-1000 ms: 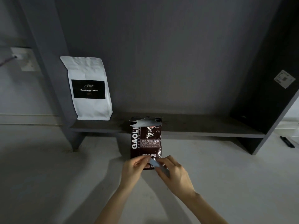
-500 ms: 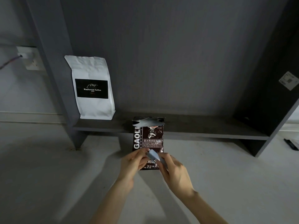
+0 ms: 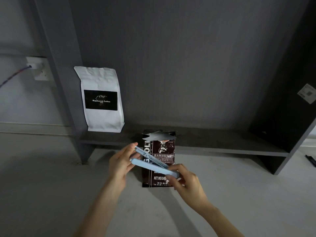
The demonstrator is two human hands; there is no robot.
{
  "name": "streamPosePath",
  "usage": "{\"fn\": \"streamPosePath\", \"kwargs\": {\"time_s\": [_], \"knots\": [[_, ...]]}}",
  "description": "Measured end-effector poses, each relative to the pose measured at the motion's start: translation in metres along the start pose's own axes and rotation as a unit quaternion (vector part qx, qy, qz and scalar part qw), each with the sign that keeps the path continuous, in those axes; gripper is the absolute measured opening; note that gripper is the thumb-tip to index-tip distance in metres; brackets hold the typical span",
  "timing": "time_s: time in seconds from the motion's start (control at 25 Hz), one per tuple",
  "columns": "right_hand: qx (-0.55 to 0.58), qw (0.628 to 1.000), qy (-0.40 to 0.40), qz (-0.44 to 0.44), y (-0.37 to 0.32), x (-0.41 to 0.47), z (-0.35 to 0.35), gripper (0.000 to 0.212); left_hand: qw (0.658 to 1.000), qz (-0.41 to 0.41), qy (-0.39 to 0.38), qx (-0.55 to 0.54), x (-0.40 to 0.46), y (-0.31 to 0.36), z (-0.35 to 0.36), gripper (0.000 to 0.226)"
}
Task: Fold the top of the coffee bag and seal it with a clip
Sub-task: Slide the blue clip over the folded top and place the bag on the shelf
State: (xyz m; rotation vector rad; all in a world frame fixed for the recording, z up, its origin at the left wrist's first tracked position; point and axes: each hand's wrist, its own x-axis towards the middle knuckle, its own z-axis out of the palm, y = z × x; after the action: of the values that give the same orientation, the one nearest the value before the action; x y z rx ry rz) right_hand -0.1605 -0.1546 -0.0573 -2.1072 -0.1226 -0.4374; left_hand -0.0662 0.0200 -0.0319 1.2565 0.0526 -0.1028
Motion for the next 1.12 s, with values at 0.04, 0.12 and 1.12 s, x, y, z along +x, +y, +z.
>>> {"fn": "streamPosePath", "kwargs": {"time_s": [0.04,0.12,1.12], "knots": [[0.027,0.999,0.000,0.022,-0.002,0.002,-0.003,0.028,1.000,0.004,-0.001,-0.002,0.001,0.004,0.001,0.012],[0.082,0.995,0.008,0.049,-0.006,0.006,-0.007,0.026,1.000,0.016,-0.011,-0.002,0.003,0.013,0.001,0.017],[0.084,0.977,0.127,0.152,0.013,0.106,-0.056,0.018,0.967,-0.001,-0.151,0.204,0.074,0.006,0.028,0.047]]}}
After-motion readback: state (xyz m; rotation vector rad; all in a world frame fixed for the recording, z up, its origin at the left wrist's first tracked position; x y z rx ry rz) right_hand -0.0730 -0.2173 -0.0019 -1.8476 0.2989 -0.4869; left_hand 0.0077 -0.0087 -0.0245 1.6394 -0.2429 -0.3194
